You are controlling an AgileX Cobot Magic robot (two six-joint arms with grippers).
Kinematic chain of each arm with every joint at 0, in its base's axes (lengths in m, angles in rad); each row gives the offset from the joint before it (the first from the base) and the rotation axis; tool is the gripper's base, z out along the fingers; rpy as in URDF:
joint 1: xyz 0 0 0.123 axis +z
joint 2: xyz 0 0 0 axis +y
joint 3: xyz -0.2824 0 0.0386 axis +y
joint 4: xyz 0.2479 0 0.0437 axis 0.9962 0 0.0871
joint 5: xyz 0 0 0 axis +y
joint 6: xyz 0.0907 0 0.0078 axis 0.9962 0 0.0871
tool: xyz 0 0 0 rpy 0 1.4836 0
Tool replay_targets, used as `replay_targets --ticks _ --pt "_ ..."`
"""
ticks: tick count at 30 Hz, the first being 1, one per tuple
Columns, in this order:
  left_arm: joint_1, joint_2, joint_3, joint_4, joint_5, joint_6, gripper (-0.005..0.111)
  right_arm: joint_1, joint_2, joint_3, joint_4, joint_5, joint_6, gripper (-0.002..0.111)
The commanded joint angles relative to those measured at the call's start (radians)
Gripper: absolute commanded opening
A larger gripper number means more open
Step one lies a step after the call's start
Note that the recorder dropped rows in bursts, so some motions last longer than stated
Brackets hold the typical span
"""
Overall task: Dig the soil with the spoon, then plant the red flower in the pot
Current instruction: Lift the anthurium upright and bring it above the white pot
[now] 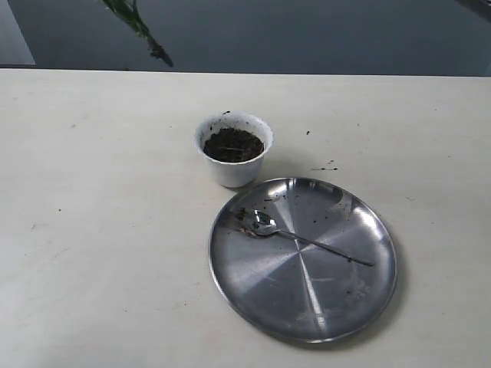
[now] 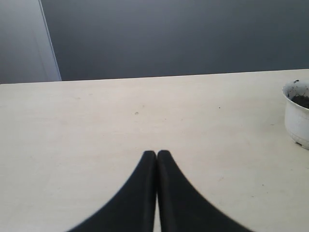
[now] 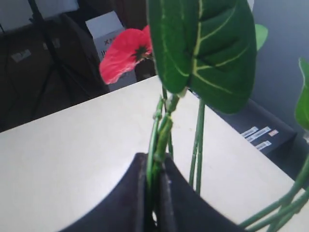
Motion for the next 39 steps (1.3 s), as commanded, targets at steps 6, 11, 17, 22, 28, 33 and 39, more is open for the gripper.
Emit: replay_targets --ticks 6,11,17,22,28,33,39 --pt "-0.004 0.005 -0.003 -0.003 -0.006 -0.001 0.002 0.003 -0.300 0.546 0.051 -0.219 -0.175 -0.001" --pt "-0.004 0.005 -0.003 -0.003 -0.006 -0.001 0.002 0.085 -0.474 0.845 0.050 -0.524 -0.229 -0.001" --pt "-0.004 0.005 -0.003 -0.003 -0.006 -0.001 0.002 0.203 -0.667 1.129 0.046 -0.823 -0.229 -0.001" --pt "-0.004 0.005 -0.003 -0.003 -0.006 -0.001 0.002 0.261 -0.796 1.300 -0.084 -1.048 -0.070 -0.001" --pt "-0.004 0.005 -0.003 -0.003 -0.006 -0.001 0.002 0.261 -0.866 1.498 -0.478 -1.400 0.474 -0.001" --pt "-0.004 0.005 -0.003 -0.003 -0.006 -0.001 0.002 0.261 -0.822 1.625 -0.450 -1.726 0.577 -0.001" --pt "-0.004 0.005 -0.003 -0.003 -0.006 -0.001 0.002 0.242 -0.678 1.647 -0.360 -1.848 0.620 -0.001"
